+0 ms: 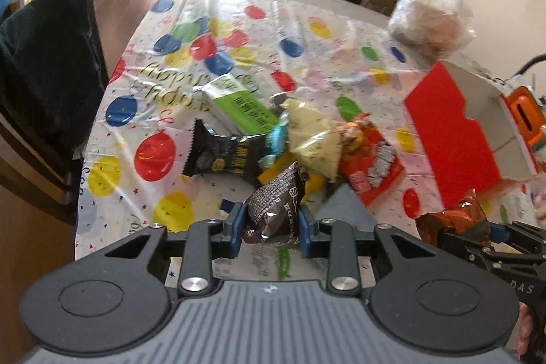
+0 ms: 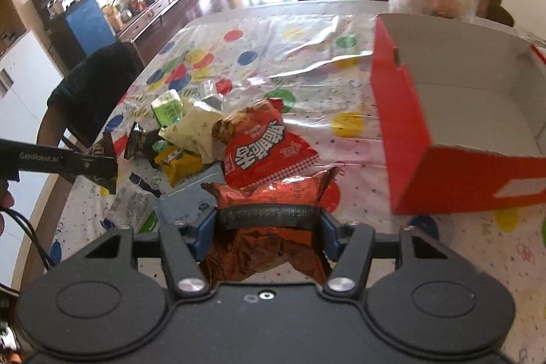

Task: Organize snacks
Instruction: 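Carry both held snacks over the open red box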

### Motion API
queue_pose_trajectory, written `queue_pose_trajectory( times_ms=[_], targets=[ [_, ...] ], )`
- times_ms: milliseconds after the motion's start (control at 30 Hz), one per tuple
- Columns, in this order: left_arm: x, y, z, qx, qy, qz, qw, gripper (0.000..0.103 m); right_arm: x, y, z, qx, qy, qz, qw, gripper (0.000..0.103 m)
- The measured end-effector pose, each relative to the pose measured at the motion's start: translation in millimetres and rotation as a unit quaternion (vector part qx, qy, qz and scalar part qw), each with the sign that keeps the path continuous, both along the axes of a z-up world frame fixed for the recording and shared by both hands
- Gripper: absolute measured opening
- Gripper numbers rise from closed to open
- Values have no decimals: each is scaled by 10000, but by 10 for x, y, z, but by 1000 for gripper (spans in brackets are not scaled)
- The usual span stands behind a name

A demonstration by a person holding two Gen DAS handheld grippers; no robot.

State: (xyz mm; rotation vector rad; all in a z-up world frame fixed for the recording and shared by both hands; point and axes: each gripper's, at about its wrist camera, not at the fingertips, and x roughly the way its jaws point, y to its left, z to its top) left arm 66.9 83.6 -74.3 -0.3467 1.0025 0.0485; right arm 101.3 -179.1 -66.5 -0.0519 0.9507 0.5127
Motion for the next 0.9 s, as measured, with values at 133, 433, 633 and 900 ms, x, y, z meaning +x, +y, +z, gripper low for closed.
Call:
queue_pose_trajectory(
  times_ms=[133, 433, 633, 900],
  targets=[
    [-68, -161, 200, 2, -174, -236, 9996, 31, -102, -112, 172, 64, -100, -142, 9998, 60],
    [-10, -586, 670, 11, -592, -717, 9957, 31, -124, -425, 643, 194, -583, -330, 9976, 60],
    [203, -986, 912, 53, -847, -1013, 9912, 31, 20, -710, 849, 168, -911, -474, 9946, 60],
    [675, -1654, 1057, 115, -914, -1244, 9879, 31, 423, -1206, 973, -67, -1172, -611, 9912, 60]
  ],
)
